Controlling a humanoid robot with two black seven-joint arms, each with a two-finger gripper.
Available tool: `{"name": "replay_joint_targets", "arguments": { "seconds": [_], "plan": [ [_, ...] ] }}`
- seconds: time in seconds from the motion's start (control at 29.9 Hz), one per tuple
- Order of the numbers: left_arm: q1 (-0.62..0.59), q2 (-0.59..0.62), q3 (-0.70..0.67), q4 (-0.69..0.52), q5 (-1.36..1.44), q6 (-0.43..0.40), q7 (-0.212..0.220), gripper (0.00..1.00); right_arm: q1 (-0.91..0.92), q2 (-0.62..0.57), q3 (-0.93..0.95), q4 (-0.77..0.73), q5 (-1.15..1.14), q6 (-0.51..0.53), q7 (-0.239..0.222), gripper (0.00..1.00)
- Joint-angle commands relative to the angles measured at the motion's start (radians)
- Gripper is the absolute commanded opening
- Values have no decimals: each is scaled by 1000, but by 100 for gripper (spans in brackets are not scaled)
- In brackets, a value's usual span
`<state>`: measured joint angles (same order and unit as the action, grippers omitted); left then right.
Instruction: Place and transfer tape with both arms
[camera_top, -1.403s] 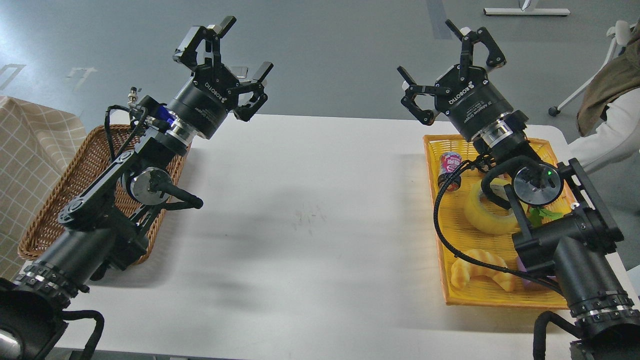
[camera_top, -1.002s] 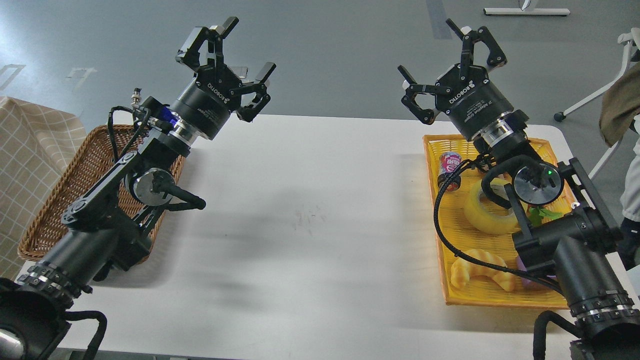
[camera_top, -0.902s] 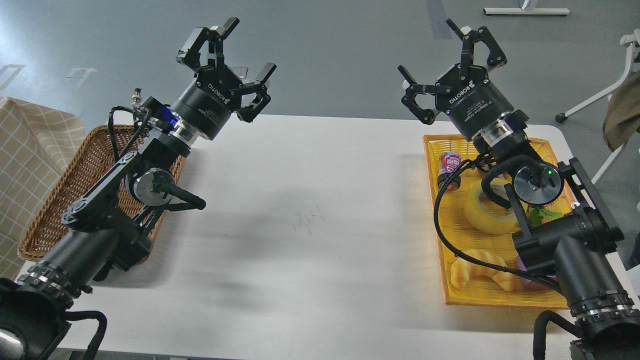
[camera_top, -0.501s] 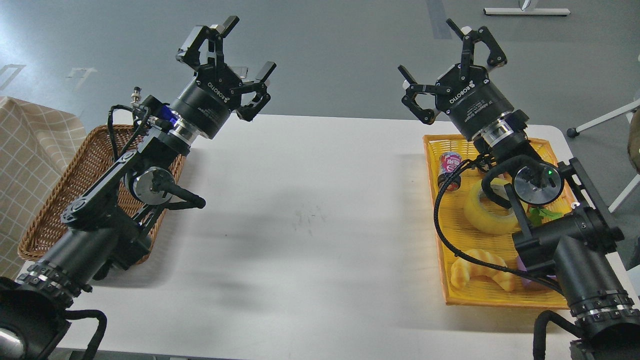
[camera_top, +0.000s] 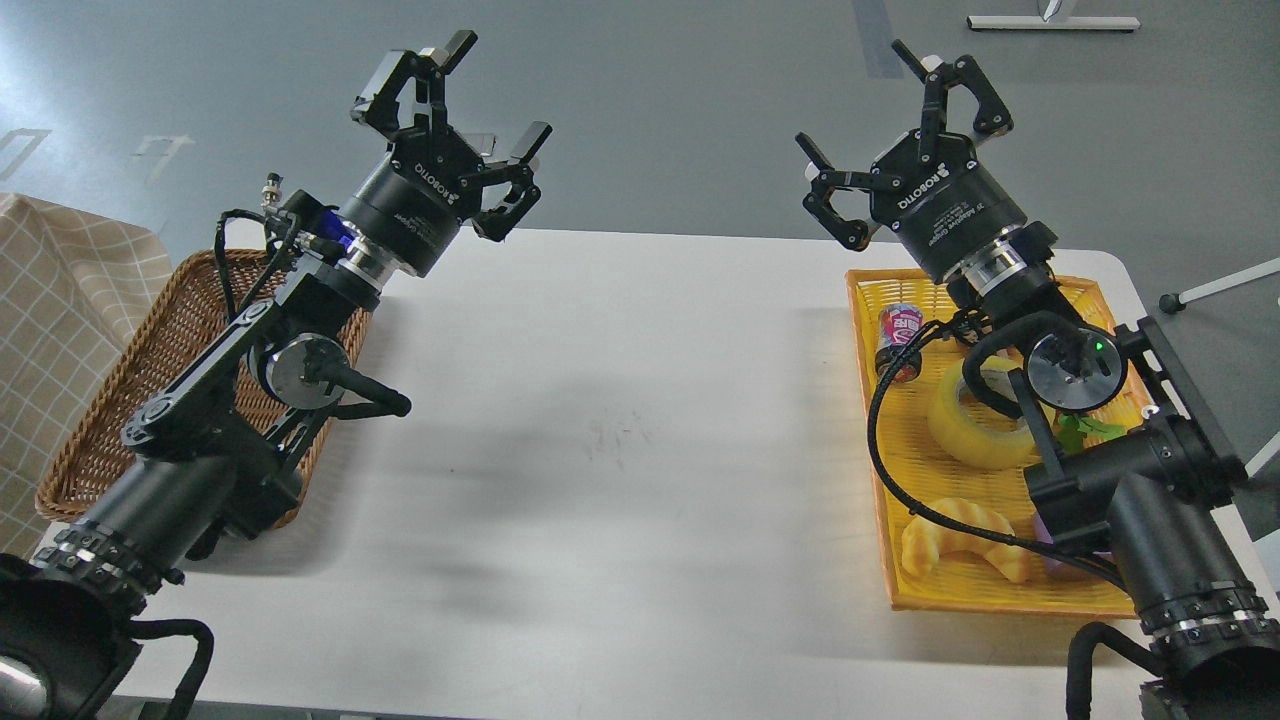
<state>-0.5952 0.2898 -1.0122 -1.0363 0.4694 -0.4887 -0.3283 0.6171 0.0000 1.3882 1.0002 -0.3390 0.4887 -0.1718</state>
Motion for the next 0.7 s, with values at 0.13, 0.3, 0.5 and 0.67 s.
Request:
{"name": "replay_joint_targets", "arguments": {
  "seconds": [0.13,0.3,0.5,0.67],
  "plan": [
    [2,0,0,-1,0,0,0,98,0,0,0,0,0,0,0,100],
    [2,-1,-2,-1,0,0,0,98,0,0,0,0,0,0,0,100],
    [2,0,-2,-1,0,0,0,98,0,0,0,0,0,0,0,100],
    [0,3,-2,-1,0,0,0,98,0,0,2,0,0,0,0,100]
  ]
}}
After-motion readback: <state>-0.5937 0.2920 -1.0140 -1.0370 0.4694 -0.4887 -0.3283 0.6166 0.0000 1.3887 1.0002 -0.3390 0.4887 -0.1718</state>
